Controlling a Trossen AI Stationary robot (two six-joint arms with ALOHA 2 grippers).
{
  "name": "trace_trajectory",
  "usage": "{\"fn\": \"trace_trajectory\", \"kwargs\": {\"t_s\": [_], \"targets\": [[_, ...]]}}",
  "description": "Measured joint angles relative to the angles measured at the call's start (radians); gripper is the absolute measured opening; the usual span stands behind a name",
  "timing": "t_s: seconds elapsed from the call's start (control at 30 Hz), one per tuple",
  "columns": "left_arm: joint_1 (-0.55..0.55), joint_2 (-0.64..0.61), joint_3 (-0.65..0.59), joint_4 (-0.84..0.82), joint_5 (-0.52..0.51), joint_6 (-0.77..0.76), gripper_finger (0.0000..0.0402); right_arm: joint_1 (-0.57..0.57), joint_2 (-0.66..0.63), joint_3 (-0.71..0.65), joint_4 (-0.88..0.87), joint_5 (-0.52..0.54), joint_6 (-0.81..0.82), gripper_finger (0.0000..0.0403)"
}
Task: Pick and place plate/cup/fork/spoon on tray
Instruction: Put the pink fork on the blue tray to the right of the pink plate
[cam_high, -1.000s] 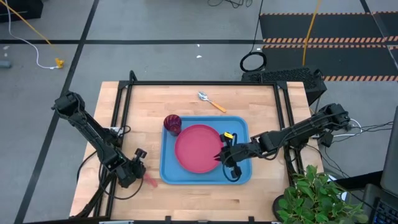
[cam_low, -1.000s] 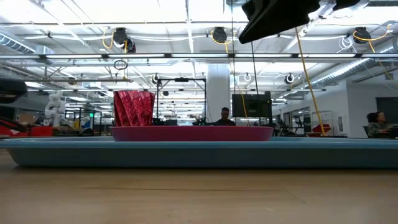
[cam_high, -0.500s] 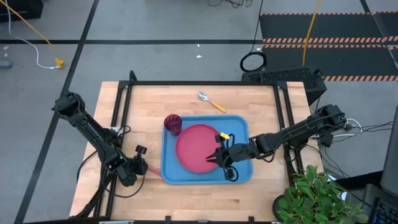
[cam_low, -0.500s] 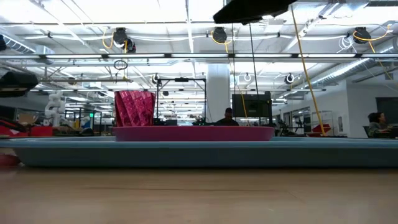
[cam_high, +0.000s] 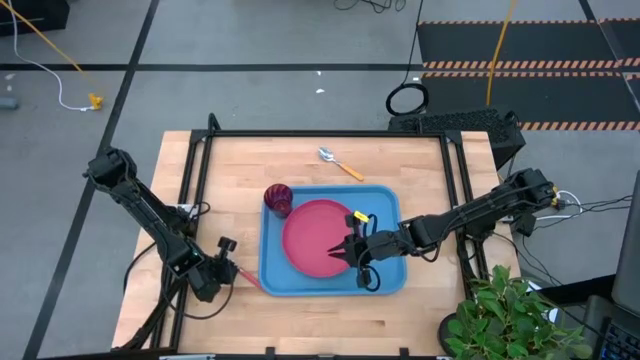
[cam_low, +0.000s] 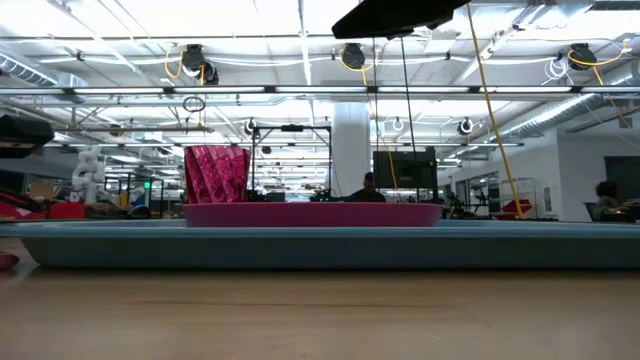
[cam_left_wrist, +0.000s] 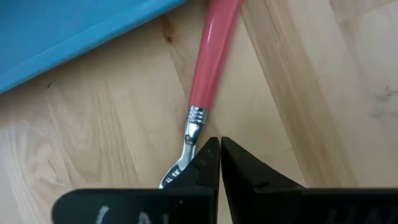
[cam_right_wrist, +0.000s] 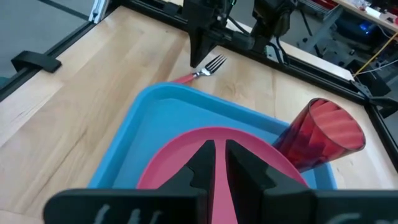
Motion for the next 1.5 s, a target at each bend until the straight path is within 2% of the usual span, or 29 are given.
{"fn": "trace_trajectory", "kwargs": {"t_s": [0.23, 0.43, 0.73, 0.87, 1.07, 1.37, 1.5], "targets": [[0.004, 0.000, 0.001, 0.023, -0.016, -0.022, 0.0021, 0.000, 0.000, 0.000, 0.000, -0.001, 0.000, 0.0031], [0.004, 0.000, 0.001, 0.022, -0.080, -0.014, 0.0031, 0.000, 0.000, 0.000, 0.001, -0.001, -0.004, 0.0031], [0.004, -0.001, 0.001, 0.021, -0.099, -0.003, 0.0145, 0.000, 0.000, 0.000, -0.012, -0.002, -0.004, 0.0031], [0.004, -0.002, -0.007, 0.027, -0.096, 0.032, 0.0166, 0.000, 0.000, 0.000, -0.019, -0.002, -0.004, 0.0031], [0.003, -0.005, -0.074, 0.087, -0.059, 0.002, 0.0154, 0.000, 0.000, 0.000, -0.021, -0.002, -0.004, 0.0031], [-0.007, -0.004, -0.128, 0.226, -0.058, 0.012, 0.0092, -0.001, 0.000, 0.000, -0.021, -0.003, -0.008, 0.0031], [-0.015, -0.002, -0.129, 0.265, -0.023, 0.024, 0.0066, -0.001, 0.000, 0.000, -0.021, -0.003, -0.008, 0.0031]]}}
